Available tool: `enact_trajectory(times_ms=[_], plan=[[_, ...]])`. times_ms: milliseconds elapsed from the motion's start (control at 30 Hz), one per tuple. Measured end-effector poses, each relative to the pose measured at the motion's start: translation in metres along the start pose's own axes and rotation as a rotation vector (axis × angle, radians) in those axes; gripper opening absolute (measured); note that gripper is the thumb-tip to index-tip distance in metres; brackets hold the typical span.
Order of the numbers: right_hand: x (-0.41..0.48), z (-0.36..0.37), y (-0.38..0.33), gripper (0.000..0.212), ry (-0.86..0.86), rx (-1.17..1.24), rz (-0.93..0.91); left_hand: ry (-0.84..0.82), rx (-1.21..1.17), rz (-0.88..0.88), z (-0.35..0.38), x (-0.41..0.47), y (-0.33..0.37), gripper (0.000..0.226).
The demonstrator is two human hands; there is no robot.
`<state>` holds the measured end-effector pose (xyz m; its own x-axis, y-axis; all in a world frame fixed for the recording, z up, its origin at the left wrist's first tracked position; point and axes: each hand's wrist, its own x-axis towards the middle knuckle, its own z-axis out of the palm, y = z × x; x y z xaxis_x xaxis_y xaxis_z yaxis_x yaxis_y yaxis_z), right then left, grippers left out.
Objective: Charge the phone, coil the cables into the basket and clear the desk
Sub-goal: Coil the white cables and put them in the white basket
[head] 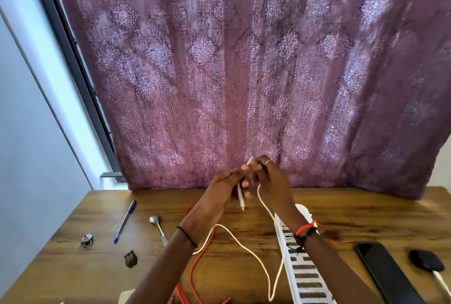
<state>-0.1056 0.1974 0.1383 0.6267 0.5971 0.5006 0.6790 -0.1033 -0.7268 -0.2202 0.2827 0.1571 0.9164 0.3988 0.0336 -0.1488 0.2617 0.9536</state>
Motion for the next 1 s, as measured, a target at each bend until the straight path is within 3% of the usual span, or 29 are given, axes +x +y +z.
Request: enact_trajectory(times_ms=[133,267,400,567,667,767,833,933,1000], plan=[[0.002,0.000,-0.008,0.017,0.077,0.123,0.092,-0.137,-0.297,-0.039,0.011,-0.009,-0.005,0.036],[-0.004,0.007,-0.008,0.017,0.039,0.083,0.094,-0.153,-0.549,-0.052,0.010,-0.010,-0.002,0.038],[-0.014,0.009,-0.005,0.005,0.056,0.145,0.085,-0.087,-0.609,0.023,-0.006,-0.004,0.008,0.036],[-0.024,0.006,-0.008,0.022,-0.027,0.056,0.082,-0.032,-0.595,0.085,-0.022,-0.001,0.017,0.038],[-0.034,0.001,-0.017,0.008,-0.034,-0.011,0.022,-0.028,-0.651,0.121,-0.028,0.001,0.027,0.037],[-0.045,-0.004,-0.022,0.029,-0.089,-0.192,-0.060,-0.008,-0.759,0.185,-0.031,0.003,0.036,0.036],[-0.050,-0.004,-0.029,0.028,-0.136,-0.429,-0.178,0.029,-0.722,0.216,-0.029,0.004,0.040,0.034],[-0.049,-0.012,-0.046,0.004,-0.020,-0.662,-0.381,0.084,-0.444,0.265,-0.021,0.008,0.038,0.030],[-0.046,-0.018,-0.052,0.019,-0.063,-0.689,-0.406,0.121,-0.203,0.333,-0.016,0.010,0.034,0.031]])
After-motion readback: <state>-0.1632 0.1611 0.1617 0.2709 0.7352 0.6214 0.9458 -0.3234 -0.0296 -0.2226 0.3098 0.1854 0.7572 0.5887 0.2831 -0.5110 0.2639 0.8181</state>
